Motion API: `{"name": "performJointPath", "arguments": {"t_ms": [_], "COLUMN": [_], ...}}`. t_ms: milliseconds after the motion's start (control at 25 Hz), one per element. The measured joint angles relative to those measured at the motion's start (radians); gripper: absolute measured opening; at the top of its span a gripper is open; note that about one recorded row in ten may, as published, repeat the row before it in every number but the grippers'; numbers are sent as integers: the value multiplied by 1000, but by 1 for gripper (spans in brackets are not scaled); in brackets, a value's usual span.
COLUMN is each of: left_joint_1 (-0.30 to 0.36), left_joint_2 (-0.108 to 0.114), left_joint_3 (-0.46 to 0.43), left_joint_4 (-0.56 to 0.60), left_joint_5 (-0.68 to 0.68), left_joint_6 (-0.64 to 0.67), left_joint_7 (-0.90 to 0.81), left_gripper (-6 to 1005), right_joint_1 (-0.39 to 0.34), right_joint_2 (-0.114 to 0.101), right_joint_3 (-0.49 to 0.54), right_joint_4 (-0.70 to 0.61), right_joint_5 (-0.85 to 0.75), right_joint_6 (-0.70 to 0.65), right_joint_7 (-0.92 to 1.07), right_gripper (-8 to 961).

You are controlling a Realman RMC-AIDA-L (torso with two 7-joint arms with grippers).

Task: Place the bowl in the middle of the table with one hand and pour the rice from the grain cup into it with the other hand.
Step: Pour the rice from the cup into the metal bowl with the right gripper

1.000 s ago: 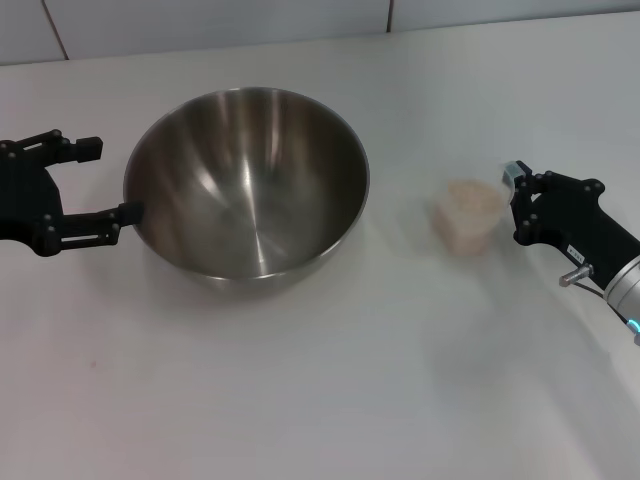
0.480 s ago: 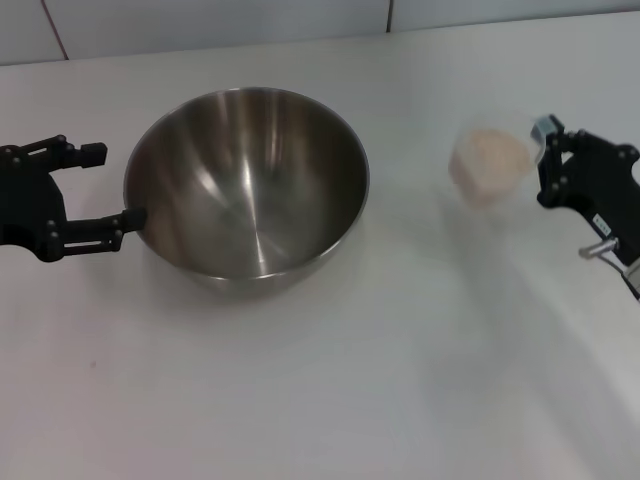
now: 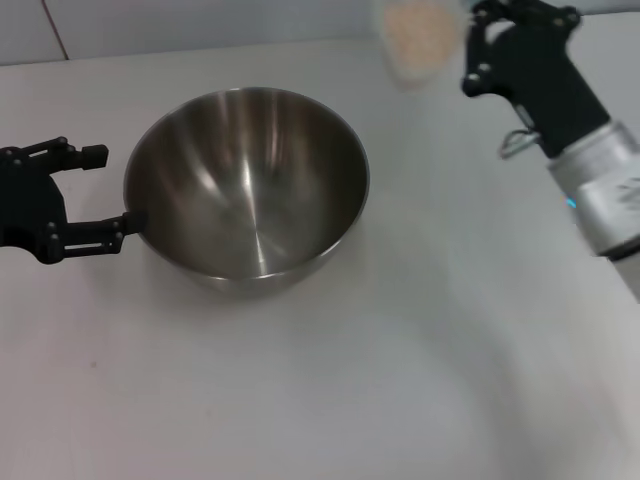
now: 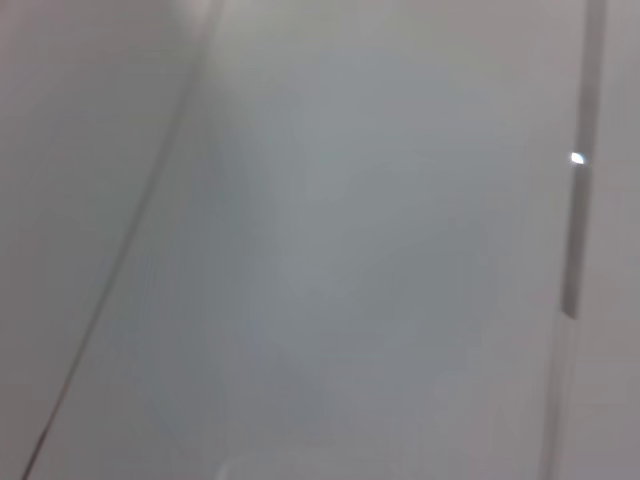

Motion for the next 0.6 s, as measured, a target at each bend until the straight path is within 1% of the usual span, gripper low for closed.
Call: {"name": "performJointPath", "arguments": {"t_ms": [40, 80, 120, 160, 200, 240, 280, 320, 360, 480, 520, 600], "left_joint_1": [0, 0, 0, 1, 2, 2, 2, 2, 3, 1, 1, 0], "left_joint_2": [0, 0, 0, -1, -1, -1, -1, -1, -2, -2, -2, -2], "left_joint_3": [0, 0, 0, 0, 0, 0, 0, 0, 0, -2, -2, -1], "left_joint_4": [0, 0, 0, 0, 0, 0, 0, 0, 0, 0, 0, 0], "left_joint_5": [0, 0, 0, 0, 0, 0, 0, 0, 0, 0, 0, 0], "left_joint_6": [0, 0, 0, 2, 3, 3, 3, 3, 8, 15, 15, 16], "left_joint_7": [0, 0, 0, 0, 0, 0, 0, 0, -1, -3, -3, -3], "left_gripper": [859, 859, 859, 859, 859, 859, 859, 859, 859, 859, 859, 859], "right_joint_1": [16, 36, 36, 48, 48, 49, 48, 48, 47, 45, 45, 49], "right_joint_2": [0, 1, 1, 1, 1, 1, 2, 2, 2, 3, 3, 5], "right_joint_3": [0, 1, 1, 1, 1, 2, 2, 2, 2, 4, 4, 0], "right_joint_4": [23, 70, 70, 119, 119, 145, 200, 200, 219, 280, 280, 286], "right_joint_5": [-1, -2, -2, -3, -3, -3, -4, -4, -5, -4, -4, -5], "right_joint_6": [18, 51, 51, 76, 76, 81, 87, 87, 90, 108, 108, 120], "right_joint_7": [-84, -246, -246, -428, -428, -538, -782, -782, -861, -1175, -1175, -1261], "right_gripper": [8, 8, 8, 8, 8, 8, 8, 8, 8, 8, 8, 8]}}
